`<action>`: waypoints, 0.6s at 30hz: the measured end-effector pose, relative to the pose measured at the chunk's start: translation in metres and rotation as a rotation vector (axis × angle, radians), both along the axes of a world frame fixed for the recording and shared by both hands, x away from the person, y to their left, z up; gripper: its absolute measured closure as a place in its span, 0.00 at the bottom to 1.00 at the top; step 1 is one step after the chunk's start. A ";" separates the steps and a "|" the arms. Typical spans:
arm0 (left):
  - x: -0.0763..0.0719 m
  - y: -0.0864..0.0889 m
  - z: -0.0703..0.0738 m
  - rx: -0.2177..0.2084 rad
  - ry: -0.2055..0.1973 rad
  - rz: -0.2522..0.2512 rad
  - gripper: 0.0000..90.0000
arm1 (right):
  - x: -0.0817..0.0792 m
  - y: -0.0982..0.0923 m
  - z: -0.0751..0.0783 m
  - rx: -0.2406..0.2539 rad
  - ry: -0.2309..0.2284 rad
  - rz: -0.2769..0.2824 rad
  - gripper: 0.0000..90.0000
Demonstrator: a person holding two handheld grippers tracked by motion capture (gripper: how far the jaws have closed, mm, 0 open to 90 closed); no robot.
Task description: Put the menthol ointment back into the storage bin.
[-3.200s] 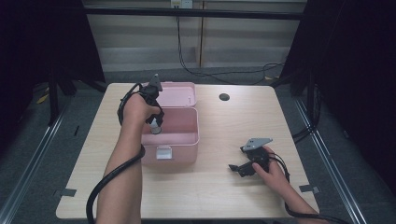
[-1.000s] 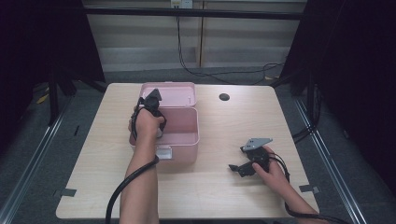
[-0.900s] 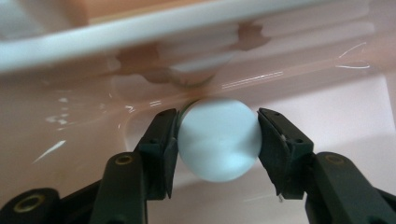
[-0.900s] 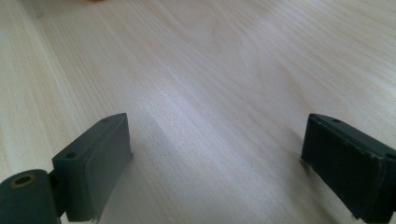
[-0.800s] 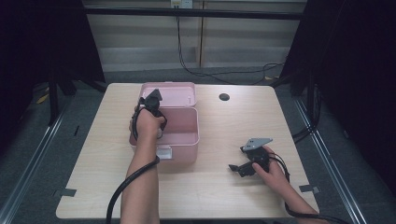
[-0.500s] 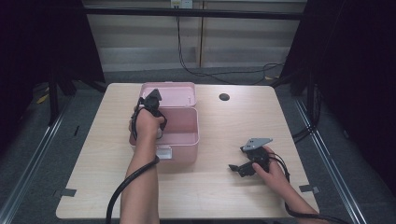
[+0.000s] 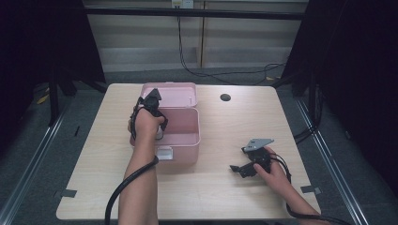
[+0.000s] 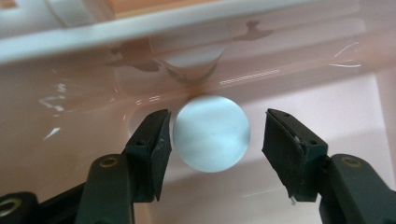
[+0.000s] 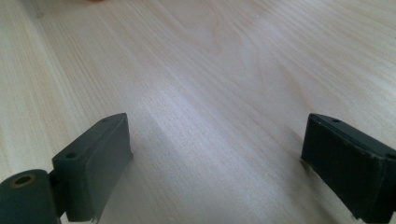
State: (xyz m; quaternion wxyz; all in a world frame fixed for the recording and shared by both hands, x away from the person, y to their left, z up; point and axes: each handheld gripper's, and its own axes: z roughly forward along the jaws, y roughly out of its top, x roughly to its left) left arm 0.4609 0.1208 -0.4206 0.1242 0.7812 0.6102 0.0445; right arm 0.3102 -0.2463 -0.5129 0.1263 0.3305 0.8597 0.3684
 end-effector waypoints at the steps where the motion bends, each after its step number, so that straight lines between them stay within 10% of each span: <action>1: -0.001 0.000 0.001 0.000 0.003 0.002 0.46 | 0.000 0.000 0.000 -0.003 0.000 0.000 0.08; 18: -0.009 0.005 0.025 -0.010 0.028 -0.030 0.44 | 0.000 0.000 0.000 -0.003 0.000 0.001 0.08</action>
